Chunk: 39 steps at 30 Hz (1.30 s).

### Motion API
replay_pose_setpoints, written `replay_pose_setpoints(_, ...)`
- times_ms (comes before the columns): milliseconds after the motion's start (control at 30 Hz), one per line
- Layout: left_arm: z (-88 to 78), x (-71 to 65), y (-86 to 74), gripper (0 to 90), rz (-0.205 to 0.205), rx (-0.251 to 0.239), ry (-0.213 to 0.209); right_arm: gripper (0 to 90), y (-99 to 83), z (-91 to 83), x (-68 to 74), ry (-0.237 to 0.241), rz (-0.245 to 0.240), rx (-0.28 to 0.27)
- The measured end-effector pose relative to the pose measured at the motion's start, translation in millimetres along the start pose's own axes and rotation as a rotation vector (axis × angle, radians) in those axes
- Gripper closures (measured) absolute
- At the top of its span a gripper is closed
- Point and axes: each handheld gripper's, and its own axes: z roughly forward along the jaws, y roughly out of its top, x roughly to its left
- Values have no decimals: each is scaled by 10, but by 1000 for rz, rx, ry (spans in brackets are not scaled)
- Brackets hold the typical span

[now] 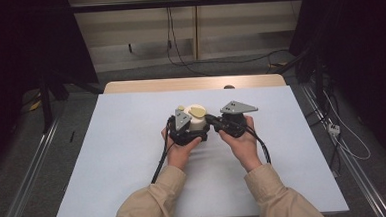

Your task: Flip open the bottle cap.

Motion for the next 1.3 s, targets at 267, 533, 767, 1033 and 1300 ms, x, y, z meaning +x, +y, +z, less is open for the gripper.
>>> replay_pose_setpoints(267,3,-5,-1,52,-7,-3,1,900,19,-2,2,4,-4,-3)
replay_pose_setpoints(533,3,-6,-1,52,-6,-3,2,900,29,-5,10,10,-4,-9)
replay_pose_setpoints(767,3,-7,-3,52,-8,-4,4,900,50,-2,9,5,-10,-15)
replay_pose_setpoints(1033,2,-7,-1,52,-5,-3,4,900,91,14,34,9,-17,-25)
replay_pose_setpoints(1300,1,-10,-3,52,-4,-3,6,900,95,21,26,5,-13,-29)
